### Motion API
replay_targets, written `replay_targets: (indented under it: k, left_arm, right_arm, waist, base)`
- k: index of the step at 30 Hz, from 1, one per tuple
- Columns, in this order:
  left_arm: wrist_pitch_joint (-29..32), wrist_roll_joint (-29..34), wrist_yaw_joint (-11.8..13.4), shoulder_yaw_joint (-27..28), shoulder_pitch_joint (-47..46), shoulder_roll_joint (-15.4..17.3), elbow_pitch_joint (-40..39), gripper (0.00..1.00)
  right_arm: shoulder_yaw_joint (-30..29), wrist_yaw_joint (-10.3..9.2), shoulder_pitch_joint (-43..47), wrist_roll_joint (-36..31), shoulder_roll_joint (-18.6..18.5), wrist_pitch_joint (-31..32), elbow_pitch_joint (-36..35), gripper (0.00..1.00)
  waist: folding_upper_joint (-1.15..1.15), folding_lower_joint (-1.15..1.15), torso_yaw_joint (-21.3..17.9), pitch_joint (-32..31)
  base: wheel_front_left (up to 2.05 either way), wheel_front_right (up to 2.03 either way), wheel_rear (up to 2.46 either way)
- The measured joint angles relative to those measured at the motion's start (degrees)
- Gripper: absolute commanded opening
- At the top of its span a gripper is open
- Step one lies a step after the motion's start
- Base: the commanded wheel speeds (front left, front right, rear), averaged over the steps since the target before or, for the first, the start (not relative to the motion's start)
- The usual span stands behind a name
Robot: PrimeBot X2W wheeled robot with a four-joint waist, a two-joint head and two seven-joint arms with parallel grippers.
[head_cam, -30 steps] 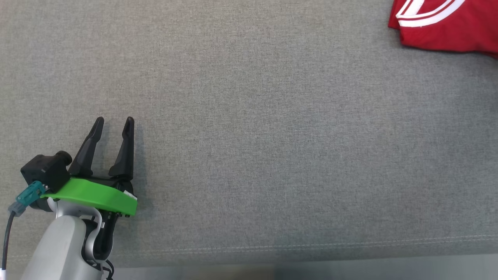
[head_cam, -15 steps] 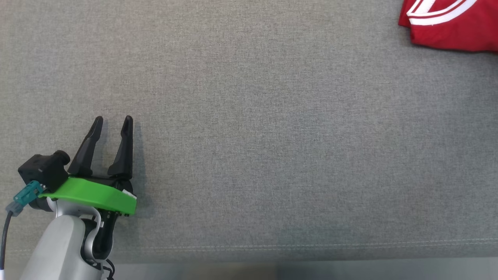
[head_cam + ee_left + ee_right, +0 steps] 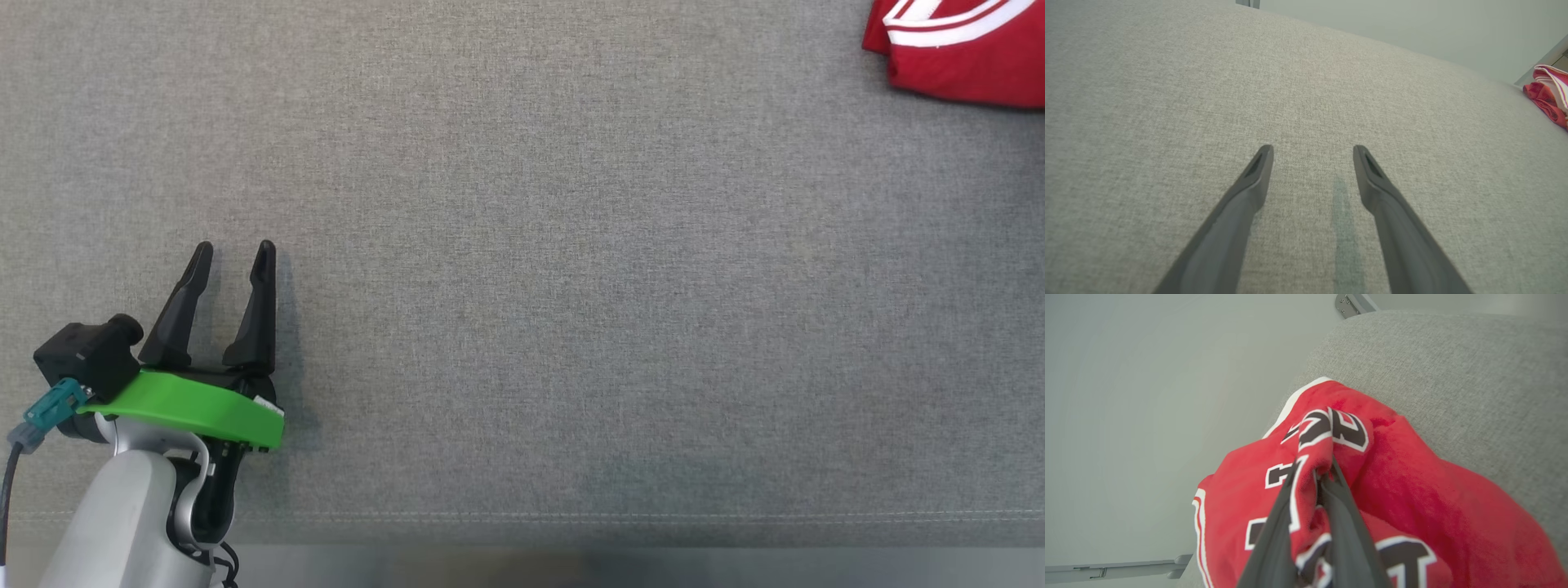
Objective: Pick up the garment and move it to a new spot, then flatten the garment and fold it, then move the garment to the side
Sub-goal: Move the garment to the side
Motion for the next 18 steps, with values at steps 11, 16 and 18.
replay_targets:
  k: [11,16,18]
  left_arm:
    - [0.0,0.0,0.0,-0.1,-0.1,-0.1,0.0,1.0]
    - [0.0,0.0,0.0,0.0,-0.1,0.0,0.0,1.0]
    - [0.0,0.0,0.0,0.1,-0.1,0.0,0.0,1.0]
  right_arm:
    - [9.3,6.35,-1.9,-11.1,-2.9,-6.0,-5.1,0.01]
    - [12.2,5.61,-0.9,-16.7,-5.8,-9.7,-4.4,0.33]
    - [13.2,4.38,-0.6,-18.5,-6.6,-10.8,-3.6,1.0]
  waist:
    - [0.0,0.0,0.0,0.1]
    - [0.0,0.0,0.0,0.3]
    - [0.0,0.0,0.0,0.4]
  base:
    - [0.0,0.0,0.0]
    - [0.0,0.0,0.0]
    - [0.0,0.0,0.0]
